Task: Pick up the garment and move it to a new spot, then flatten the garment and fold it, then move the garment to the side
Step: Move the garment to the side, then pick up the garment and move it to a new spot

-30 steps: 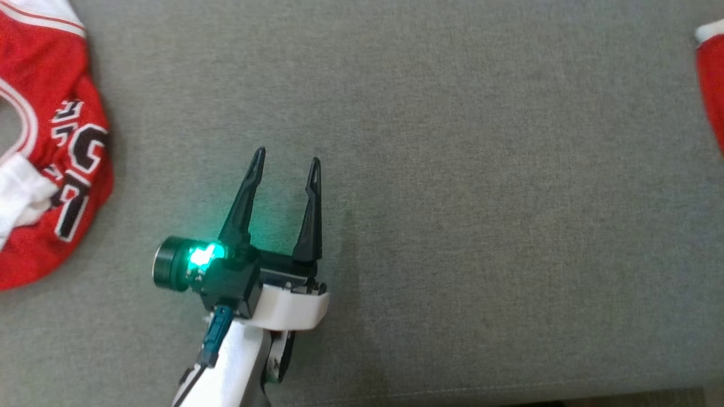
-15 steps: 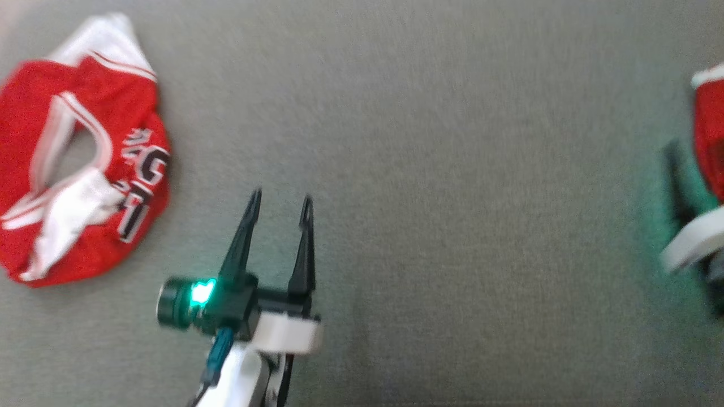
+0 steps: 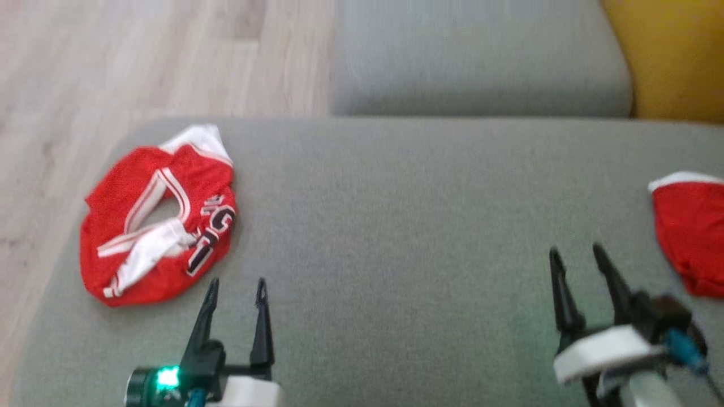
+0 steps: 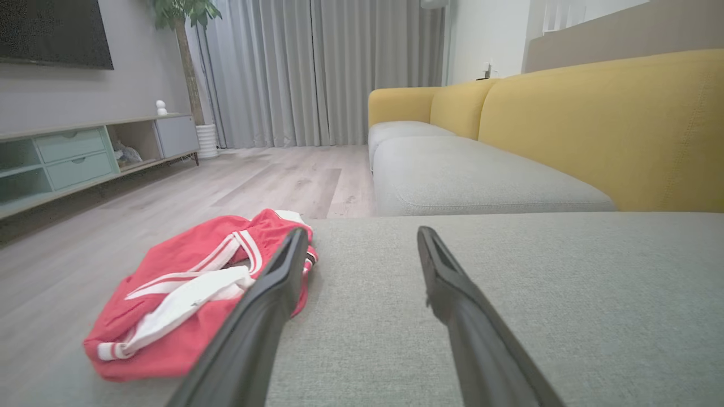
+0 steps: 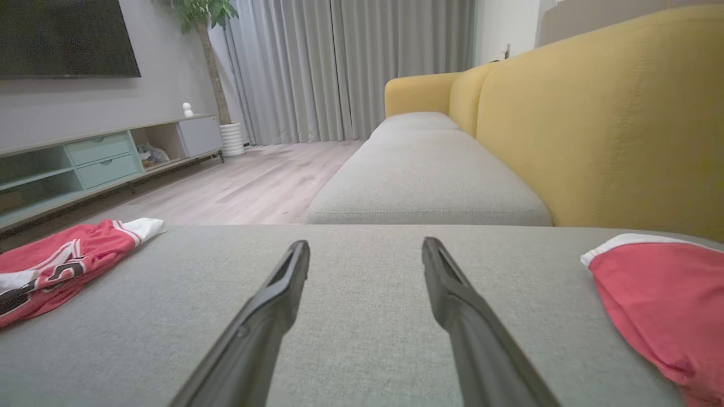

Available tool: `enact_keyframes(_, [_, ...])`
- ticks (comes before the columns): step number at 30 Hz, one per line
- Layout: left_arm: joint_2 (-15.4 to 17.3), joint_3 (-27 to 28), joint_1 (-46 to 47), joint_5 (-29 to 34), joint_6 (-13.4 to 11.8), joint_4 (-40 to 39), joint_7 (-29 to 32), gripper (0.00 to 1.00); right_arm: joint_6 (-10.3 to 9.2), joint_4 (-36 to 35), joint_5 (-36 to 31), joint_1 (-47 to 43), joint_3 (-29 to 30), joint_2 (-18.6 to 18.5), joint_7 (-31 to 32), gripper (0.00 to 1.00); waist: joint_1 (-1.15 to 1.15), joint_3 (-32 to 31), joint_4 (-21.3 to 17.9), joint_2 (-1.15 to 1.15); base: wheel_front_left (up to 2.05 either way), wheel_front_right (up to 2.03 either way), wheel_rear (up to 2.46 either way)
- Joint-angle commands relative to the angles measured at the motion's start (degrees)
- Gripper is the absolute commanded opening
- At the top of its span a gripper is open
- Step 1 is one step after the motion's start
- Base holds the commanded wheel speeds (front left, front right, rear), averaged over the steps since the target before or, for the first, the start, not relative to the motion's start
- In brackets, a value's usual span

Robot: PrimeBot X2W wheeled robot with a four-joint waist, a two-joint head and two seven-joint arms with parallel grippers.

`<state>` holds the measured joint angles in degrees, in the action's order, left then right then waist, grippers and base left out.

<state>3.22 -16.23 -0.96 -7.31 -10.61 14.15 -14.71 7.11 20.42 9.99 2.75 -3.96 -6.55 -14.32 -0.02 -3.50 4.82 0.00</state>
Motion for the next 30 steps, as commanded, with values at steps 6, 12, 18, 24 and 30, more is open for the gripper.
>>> enact_keyframes(6, [0.56, 4.93, -1.34, 1.93, -0.34, -2.01, -0.29, 1.0, 0.37, -6.58, -4.24, -6.66, 0.59, 2.95, -0.67, 1.0, 0.02, -3.85, -0.06, 0.0, 0.0, 0.0, 0.0])
enact_keyframes(12, [0.45, 5.97, -2.57, 2.97, 0.21, -2.08, -0.29, 1.0, 0.37, -7.37, -4.93, -8.78, 0.7, 3.55, -0.67, 1.0, 0.02, -4.08, -0.48, 0.0, 0.0, 0.0, 0.0])
enact_keyframes(18, [0.19, 6.03, -2.27, 3.29, 0.85, -1.85, -0.29, 1.0, 0.37, -7.04, -4.57, -9.46, 1.0, 3.65, -0.67, 1.0, 0.02, -3.51, 0.53, 0.0, 0.0, 0.0, 0.0])
enact_keyframes(24, [-0.04, 6.17, -1.04, 3.27, 0.93, -1.8, -0.29, 1.0, 0.37, -7.2, -3.82, -10.16, 1.66, 3.66, -0.67, 1.0, 0.02, -2.22, 7.34, 0.0, 0.0, 0.0, 0.0])
enact_keyframes(30, [0.06, 7.81, -1.35, 3.52, 0.83, -2.33, -0.29, 1.0, 0.37, -7.42, -3.59, -8.95, 2.23, 3.67, -0.67, 1.0, 0.02, -0.32, 17.8, 0.0, 0.0, 0.0, 0.0])
